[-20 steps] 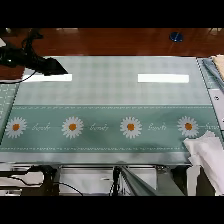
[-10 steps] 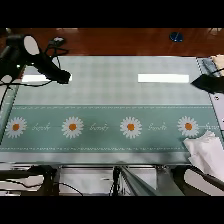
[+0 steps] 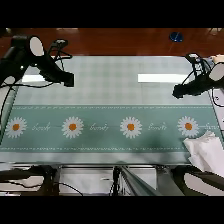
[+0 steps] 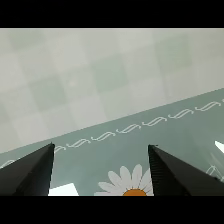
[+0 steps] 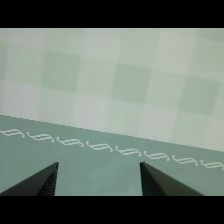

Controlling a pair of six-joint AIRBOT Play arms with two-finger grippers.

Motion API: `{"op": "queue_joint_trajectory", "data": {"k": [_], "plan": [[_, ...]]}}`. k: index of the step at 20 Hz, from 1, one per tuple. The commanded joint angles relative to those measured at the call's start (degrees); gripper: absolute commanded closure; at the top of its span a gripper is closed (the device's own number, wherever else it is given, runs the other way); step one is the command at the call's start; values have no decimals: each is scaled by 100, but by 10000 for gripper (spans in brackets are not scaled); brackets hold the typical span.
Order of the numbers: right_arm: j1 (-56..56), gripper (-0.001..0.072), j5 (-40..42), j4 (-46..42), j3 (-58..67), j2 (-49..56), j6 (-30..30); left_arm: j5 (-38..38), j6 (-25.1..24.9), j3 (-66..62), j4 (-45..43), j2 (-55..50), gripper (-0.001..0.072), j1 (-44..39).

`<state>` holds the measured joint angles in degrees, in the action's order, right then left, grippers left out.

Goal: Fold the shirts.

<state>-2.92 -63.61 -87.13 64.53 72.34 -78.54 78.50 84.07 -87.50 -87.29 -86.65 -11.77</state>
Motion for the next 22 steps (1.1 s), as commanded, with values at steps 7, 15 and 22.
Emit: {"op": "queue_joint_trajectory", "data": {"k": [7, 15, 22], "plan": [[83, 97, 0, 695, 87, -138, 494, -487, 42, 903, 146, 415, -13, 234], [81, 103, -2, 717, 87, -138, 496, -479, 46, 890, 205, 398, -9, 234], [81, 103, -2, 717, 87, -138, 496, -479, 46, 890, 205, 396, -9, 232]]}}
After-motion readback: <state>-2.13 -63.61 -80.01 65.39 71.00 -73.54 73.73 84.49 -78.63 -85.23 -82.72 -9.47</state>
